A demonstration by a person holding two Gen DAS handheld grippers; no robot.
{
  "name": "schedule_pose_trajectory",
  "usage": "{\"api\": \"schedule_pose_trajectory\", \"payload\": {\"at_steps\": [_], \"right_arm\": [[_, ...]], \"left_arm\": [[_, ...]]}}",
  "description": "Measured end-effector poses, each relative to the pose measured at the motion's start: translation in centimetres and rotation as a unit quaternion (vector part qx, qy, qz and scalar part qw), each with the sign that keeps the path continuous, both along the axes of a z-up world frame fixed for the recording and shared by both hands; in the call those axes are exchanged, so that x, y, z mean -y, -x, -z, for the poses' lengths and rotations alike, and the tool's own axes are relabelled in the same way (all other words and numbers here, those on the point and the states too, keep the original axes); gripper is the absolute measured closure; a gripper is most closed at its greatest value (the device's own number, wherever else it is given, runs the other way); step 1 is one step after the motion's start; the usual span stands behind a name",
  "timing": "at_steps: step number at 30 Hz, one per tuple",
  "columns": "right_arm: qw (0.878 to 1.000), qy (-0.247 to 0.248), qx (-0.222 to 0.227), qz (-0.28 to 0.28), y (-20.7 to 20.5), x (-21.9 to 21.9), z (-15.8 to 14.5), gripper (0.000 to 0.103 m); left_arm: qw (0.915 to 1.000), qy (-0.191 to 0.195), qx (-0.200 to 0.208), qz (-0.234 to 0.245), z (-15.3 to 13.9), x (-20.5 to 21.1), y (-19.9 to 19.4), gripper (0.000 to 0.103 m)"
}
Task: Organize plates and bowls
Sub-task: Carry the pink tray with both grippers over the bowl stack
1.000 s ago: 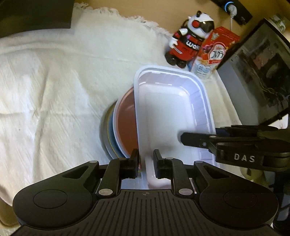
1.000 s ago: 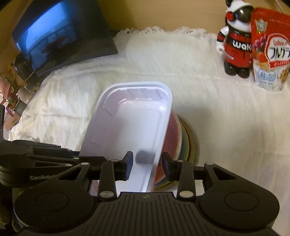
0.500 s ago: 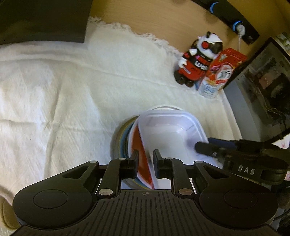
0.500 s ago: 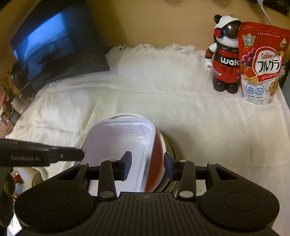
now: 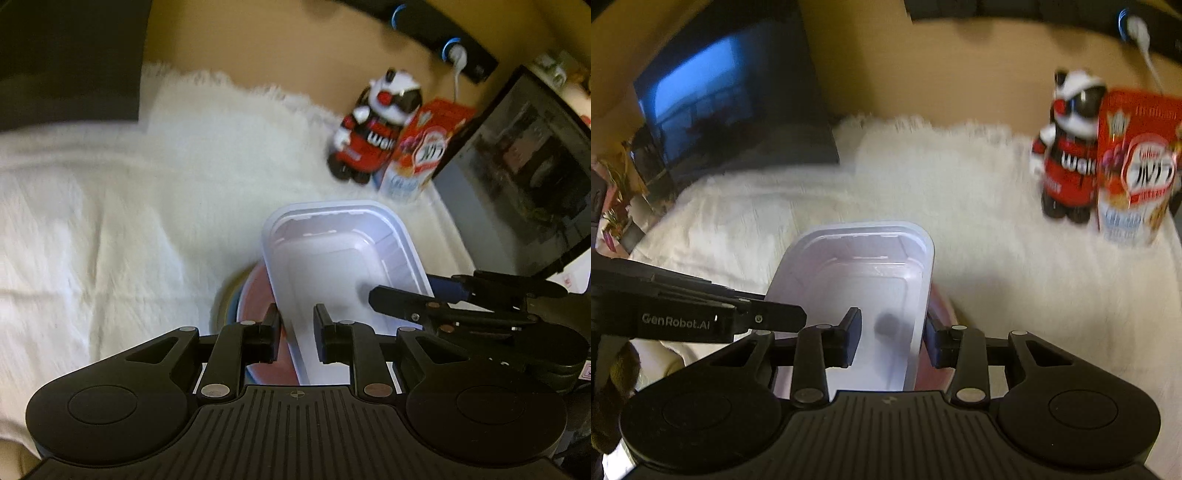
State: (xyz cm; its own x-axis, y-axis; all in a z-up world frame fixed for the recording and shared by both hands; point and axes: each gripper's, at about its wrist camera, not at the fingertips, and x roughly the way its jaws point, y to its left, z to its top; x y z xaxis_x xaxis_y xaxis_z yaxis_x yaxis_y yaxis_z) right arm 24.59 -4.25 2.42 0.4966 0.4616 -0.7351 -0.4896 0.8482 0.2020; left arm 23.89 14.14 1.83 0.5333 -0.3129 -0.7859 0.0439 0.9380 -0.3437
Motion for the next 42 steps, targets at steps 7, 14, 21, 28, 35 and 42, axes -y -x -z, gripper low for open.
{"api": "schedule_pose_trajectory", "payload": {"at_steps": [7, 14, 21, 28, 35, 42], "right_arm": [[1.0, 0.013, -0.016, 0.02, -2.3, -0.6, 2.3, 0.067], [0.999, 0.013, -0.029, 0.026, -2.5, -0.2, 3.0, 0.067], [0.999, -0.015, -0.027, 0.038, -2.9, 1.6, 1.4, 0.066], [0.996, -0.041, -0.04, 0.065, -3.9, 3.8, 1.0, 0.066], [0.996, -0.05, -0.052, 0.059, -3.5, 3.7, 1.7, 0.066], [0.99, -0.067, -0.067, 0.104, -5.0, 6.7, 1.8, 0.065]], "left_arm": [[0.9989, 0.012, -0.045, -0.008, 3.5, -0.5, -2.7, 0.083], [0.9989, 0.027, -0.037, -0.005, 3.4, -1.0, -2.4, 0.083], [0.9994, 0.032, -0.005, -0.016, 0.9, -2.4, -1.6, 0.083], [0.9983, 0.026, -0.013, -0.051, 1.3, -4.3, -1.9, 0.083], [0.998, 0.013, -0.041, -0.046, 3.6, -4.1, -2.3, 0.083], [0.9973, 0.019, -0.054, -0.047, 4.3, -5.1, -2.8, 0.083]]}}
